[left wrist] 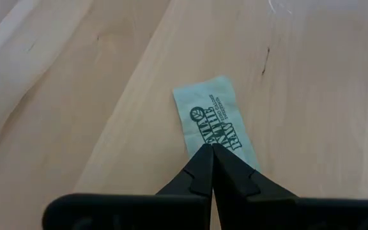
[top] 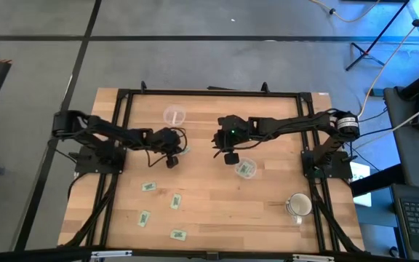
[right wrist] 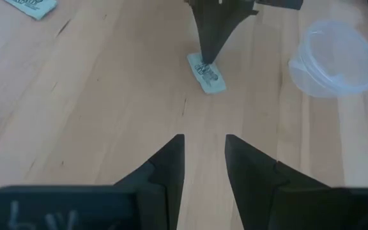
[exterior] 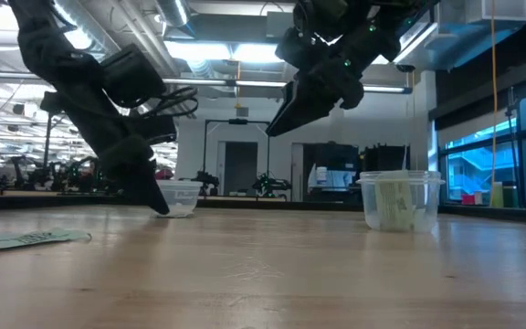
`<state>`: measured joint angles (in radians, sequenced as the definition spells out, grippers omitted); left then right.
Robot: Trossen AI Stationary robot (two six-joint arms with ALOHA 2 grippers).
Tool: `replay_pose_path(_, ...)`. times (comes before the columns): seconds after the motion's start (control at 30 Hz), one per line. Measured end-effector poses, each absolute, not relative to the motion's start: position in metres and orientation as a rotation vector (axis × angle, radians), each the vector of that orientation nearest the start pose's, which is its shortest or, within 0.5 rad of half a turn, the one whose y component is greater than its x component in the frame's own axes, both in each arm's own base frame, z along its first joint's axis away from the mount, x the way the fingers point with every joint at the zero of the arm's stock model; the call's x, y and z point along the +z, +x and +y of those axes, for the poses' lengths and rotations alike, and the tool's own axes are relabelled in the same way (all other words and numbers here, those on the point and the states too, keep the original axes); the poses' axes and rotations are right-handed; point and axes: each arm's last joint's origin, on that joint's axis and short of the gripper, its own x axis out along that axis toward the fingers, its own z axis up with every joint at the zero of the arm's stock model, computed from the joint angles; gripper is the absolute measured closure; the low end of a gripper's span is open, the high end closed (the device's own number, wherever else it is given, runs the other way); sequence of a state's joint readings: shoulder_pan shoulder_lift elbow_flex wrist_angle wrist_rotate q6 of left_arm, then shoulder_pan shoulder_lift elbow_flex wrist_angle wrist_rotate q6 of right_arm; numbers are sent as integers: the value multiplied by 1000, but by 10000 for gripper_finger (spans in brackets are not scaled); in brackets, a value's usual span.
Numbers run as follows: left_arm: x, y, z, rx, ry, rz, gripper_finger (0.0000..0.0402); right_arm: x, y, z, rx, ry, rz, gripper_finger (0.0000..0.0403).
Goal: Pick and place Stevia / Truvia into bins
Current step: Put the stevia packet into the bottom transparent container
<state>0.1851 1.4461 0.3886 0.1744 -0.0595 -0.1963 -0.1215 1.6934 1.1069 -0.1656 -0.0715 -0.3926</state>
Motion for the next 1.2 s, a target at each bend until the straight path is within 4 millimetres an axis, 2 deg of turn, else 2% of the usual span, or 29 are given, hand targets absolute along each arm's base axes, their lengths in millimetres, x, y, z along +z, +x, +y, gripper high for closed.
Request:
replay_pose_path(0.17,105,218,43,303,-213,864,400,206,361,-42,146,-410,753,286)
replay_pose_path(0.5,106,220,42,223,-87,851,399,161,385,-43,239,-666,733,286)
replay_pose_path(0.73,107,221,42,212,-60,831,400,139,399,-38,189,-842,720,286)
replay_pose_path(1.0,105,225,43,216,-52,805,400,136,414,-36,194,-849,708,286)
replay_pose_path(1.2,98,238,46,215,-59,797,400,140,419,-36,183,-845,693,286)
